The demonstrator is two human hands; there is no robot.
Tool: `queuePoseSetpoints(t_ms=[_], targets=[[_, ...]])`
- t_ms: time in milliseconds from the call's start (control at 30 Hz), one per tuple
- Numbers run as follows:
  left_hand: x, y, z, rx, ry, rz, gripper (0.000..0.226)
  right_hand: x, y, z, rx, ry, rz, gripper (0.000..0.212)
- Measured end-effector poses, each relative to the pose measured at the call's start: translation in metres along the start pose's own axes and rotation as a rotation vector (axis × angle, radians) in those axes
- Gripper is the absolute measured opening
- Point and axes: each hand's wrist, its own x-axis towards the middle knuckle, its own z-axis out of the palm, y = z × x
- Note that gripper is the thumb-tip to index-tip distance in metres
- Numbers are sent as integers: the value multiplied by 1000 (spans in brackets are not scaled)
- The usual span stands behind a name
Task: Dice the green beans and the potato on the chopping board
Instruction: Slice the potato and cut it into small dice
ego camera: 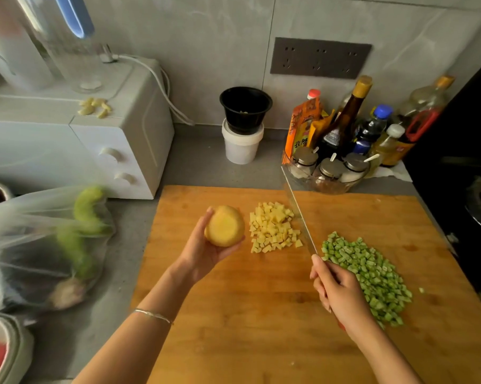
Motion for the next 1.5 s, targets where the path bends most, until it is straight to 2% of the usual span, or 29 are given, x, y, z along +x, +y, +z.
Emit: queuePoseSetpoints(t_ms=[200, 300, 467, 567, 667, 733, 833, 900, 1000, 1133, 1267, 1500], targets=[[-10, -27, -7, 275, 127, 83, 65, -19, 0, -4, 29, -43, 20, 48], [-15, -46, -11, 476, 184, 196, 59, -29, 4, -4, 21, -73, 44, 49], [-14, -83, -21, 652, 283, 348, 53, -39, 14, 0, 17, -108, 92, 49], [-6, -99, -35, 981, 391, 410, 53, -43, 17, 3, 19, -127, 111, 52], [-3, -103, -43, 1228, 549, 396, 57, -44, 17, 7, 29, -150, 106, 53], [-1, -100, -48, 1346, 563, 435, 65, -44, 16, 9, 29, -162, 105, 52], [-1, -89, -59, 1227, 285, 512, 73, -45, 15, 13, 21, -179, 111, 52], [-1, -87, -58, 1134, 142, 484, 63, -45, 14, 16, 24, -194, 119, 54], [-1, -104, -53, 1114, 241, 604, 46, -49, 14, 23, 55, -218, 166, 55], [-2, -124, -43, 996, 373, 661, 47, -55, 16, 36, 74, -241, 218, 53], [2, -132, -45, 1017, 470, 729, 41, -55, 17, 46, 23, -277, 215, 54], [8, -137, -49, 1024, 511, 765, 36, -52, 23, 54, -53, -317, 234, 53]])
